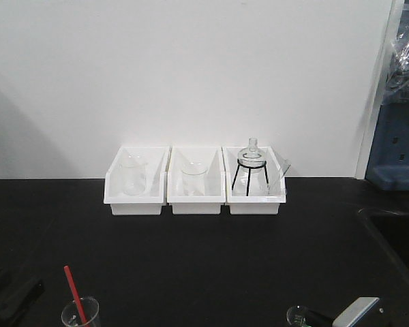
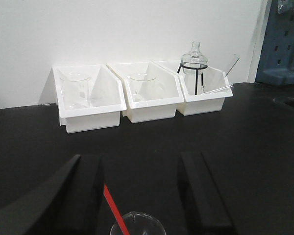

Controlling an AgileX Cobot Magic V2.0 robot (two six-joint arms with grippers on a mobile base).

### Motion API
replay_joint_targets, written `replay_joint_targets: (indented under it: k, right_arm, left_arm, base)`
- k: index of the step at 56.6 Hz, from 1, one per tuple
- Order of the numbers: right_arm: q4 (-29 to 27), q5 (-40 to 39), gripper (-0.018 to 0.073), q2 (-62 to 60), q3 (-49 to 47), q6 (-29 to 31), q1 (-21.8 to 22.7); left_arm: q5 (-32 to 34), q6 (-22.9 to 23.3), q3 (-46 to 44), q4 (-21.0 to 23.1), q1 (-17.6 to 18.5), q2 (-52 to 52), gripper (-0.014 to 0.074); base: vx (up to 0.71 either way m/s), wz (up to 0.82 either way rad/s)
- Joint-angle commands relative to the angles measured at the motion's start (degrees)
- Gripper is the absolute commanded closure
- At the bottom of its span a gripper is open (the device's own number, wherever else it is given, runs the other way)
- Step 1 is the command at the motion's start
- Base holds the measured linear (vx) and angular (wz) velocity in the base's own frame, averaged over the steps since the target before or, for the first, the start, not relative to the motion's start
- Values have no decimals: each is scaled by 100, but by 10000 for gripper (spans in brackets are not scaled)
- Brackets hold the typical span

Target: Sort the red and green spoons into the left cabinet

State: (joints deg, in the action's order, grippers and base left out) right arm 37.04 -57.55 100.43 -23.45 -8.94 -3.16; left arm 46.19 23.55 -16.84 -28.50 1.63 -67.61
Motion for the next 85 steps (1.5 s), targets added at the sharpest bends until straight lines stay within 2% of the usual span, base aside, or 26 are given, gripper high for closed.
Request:
replay_joint_targets:
  k: [1, 20, 35, 55, 58, 65, 74, 85]
  right_arm:
    - [-234, -464, 345, -166, -118, 51, 28]
    - [-374, -408, 491, -166, -118, 51, 28]
    - [-482, -643, 565, -166, -118, -95, 28]
    - [-482, -610, 568, -512, -118, -307, 28]
    - [-487, -545, 568, -679, -118, -338, 28]
    - [-467, -277, 568, -1196, -118, -609, 28]
    - [-462, 118, 568, -1972, -118, -1089, 28]
    - [-462, 838, 568, -2736, -118, -1095, 28]
  left_arm:
    - [480, 44, -171, 175, 17, 72, 125]
    - [491, 44, -171, 182, 17, 71, 125]
    - [744, 27, -171, 737, 17, 71, 125]
    - [693, 20, -171, 717, 17, 59, 125]
    - [693, -100, -171, 717, 17, 16, 125]
    - [733, -423, -178, 856, 17, -194, 125]
    - [902, -423, -253, 1162, 17, -612, 125]
    - [946, -358, -898, 988, 17, -1281, 125]
  base:
    - [0, 0]
    - [0, 0]
    - [0, 0]
    - [0, 0]
    - [0, 0]
    - [0, 0]
    - [0, 0]
    - [0, 0]
